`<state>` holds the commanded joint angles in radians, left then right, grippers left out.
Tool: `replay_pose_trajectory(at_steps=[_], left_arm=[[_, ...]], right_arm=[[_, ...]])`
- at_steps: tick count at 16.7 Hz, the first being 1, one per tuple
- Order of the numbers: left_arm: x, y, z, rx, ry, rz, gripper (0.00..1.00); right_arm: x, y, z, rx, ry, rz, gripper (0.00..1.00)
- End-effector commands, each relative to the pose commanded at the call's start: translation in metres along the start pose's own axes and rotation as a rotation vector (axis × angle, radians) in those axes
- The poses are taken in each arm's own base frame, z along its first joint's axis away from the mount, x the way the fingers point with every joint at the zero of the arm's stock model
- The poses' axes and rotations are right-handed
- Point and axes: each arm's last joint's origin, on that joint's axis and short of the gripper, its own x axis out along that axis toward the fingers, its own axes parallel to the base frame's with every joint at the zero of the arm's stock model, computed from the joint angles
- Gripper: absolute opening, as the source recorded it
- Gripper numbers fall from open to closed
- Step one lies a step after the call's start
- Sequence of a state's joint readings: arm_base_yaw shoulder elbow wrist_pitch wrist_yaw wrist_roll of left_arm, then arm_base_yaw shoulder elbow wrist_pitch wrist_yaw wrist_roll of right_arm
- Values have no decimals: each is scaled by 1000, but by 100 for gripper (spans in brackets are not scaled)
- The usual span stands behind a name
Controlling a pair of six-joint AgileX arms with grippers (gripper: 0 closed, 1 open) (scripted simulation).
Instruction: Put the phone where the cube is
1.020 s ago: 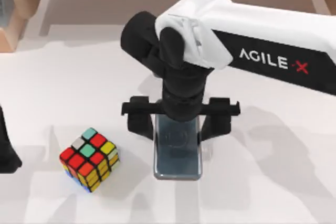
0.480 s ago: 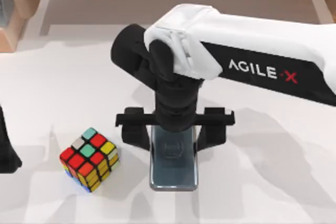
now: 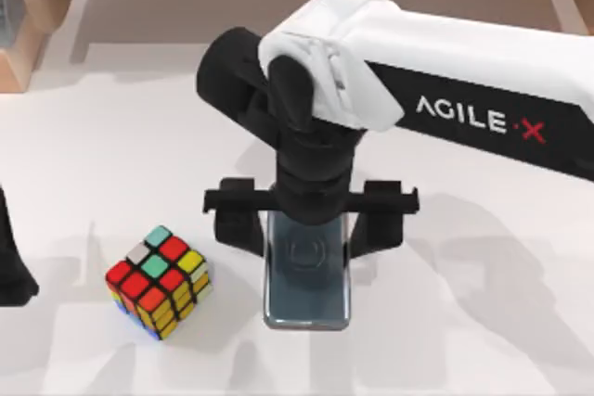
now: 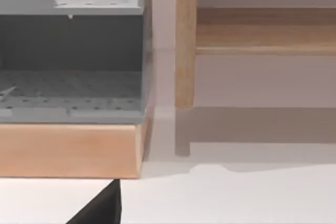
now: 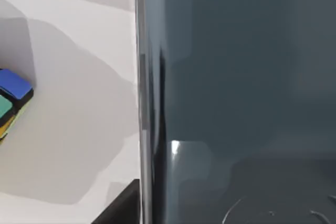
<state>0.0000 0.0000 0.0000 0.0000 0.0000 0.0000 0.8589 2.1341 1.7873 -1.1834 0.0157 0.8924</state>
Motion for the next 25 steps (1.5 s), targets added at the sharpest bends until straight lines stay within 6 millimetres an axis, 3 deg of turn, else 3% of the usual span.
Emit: replay_pose_trajectory(at_steps=[15,20,25], left_arm=[[0,0,0,0,0,0,100],[0,0,0,0,0,0,100],[0,0,0,0,0,0,100]], right_arm=[[-64,-9,-9,20,-108,101,0],[-71,-8,-9,19,-139,147,0],[-62,-4,-6,12,-148,169,0]])
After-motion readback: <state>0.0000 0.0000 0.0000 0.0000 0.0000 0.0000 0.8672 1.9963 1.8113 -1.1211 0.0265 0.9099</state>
